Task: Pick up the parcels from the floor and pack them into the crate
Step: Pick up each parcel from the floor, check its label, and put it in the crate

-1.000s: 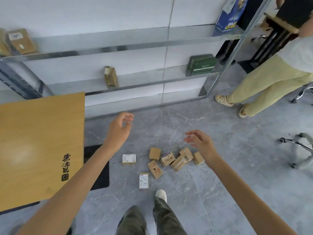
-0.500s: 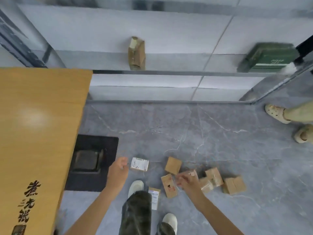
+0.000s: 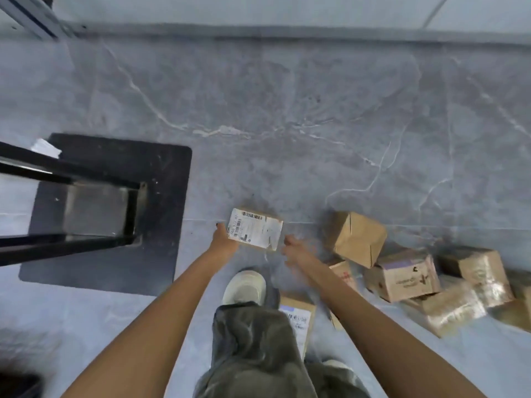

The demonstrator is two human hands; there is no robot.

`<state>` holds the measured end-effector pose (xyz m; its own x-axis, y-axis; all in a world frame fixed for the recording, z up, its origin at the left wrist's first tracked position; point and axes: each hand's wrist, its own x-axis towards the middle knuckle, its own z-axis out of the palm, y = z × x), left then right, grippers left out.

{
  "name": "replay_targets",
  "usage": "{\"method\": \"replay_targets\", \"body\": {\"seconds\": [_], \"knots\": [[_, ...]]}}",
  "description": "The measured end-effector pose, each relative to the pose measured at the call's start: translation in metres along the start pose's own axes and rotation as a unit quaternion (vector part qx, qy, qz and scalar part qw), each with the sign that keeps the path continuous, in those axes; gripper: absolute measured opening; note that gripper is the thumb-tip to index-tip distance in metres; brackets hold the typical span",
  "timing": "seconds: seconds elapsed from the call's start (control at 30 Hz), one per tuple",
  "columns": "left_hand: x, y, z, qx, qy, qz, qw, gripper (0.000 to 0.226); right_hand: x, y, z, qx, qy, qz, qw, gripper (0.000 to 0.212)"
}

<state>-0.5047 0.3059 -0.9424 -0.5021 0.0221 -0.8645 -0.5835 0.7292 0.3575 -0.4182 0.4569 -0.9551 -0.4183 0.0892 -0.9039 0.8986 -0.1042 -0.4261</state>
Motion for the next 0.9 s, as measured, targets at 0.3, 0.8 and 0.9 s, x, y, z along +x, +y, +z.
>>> {"method": "replay_targets", "body": {"seconds": [0.3, 0.8, 0.9], "knots": [[-0.110, 0.042, -0.021, -0.058, 0.049, 0.060, 0.995, 0.039, -0.114, -0.036, -0.025, 0.109, 0.010, -0.077, 0.991, 0.054], [-0.614, 0.281, -0.183, -0.199, 0.170, 0.393, 0.881, 0.027, -0.636, -0.282, -0.118, 0.165, 0.039, -0.375, 0.911, 0.035], [-0.714, 0.294, -0.204, -0.251, 0.177, 0.448, 0.839, 0.033, -0.739, -0.302, -0.118, 0.168, 0.032, -0.430, 0.886, 0.037]]}}
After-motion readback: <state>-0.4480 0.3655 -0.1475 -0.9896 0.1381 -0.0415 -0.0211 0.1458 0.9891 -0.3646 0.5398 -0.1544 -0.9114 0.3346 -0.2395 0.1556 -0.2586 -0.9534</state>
